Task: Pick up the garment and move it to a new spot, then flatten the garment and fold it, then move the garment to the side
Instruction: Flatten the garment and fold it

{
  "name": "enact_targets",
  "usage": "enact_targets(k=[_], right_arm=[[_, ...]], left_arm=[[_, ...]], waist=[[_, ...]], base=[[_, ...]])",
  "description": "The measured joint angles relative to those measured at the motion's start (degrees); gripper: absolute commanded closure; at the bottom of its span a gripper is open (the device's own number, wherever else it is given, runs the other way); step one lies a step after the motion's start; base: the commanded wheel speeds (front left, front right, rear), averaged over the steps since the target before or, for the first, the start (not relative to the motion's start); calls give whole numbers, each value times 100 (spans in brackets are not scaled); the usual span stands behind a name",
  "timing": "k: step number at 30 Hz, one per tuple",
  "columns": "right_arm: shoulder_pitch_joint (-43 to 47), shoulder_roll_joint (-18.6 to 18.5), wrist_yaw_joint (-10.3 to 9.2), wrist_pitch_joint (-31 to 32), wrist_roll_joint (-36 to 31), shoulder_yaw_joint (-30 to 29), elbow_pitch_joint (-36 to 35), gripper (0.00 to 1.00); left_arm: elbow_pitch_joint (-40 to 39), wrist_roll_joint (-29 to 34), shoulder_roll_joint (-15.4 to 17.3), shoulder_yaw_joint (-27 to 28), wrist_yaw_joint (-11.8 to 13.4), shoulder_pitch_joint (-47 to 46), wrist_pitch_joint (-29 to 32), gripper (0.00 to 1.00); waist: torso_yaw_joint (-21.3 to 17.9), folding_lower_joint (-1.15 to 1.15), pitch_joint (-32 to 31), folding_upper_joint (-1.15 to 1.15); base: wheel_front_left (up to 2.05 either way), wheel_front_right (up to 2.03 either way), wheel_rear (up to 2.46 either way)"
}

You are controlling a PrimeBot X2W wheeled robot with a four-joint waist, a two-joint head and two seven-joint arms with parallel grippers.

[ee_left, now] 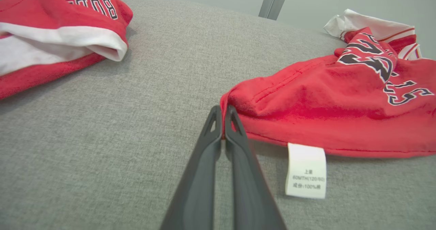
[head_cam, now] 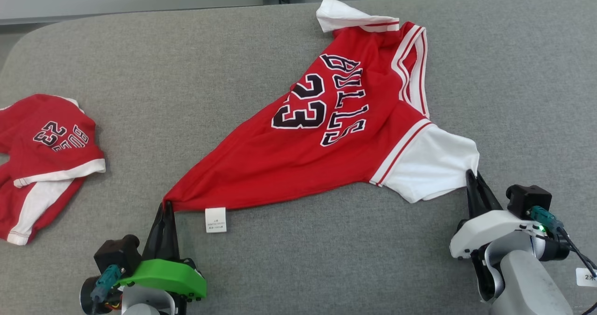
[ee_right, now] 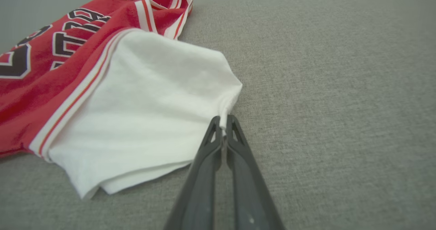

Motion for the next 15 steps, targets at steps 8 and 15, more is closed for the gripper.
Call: enact_targets(k=[8,15], right_arm=[[-97,3,0,1,624,86,-925,100],[-780,-32,-1,1,1298,96,-1557,100]], left_arm=[[-433,138,0,-10,-248,-182,0,100],[-775,365,15,209,-554,-1017,0,100]], waist=[[-30,0,-376,0],[-113,0,-829,0]], base=[[0,0,0],[0,0,0]])
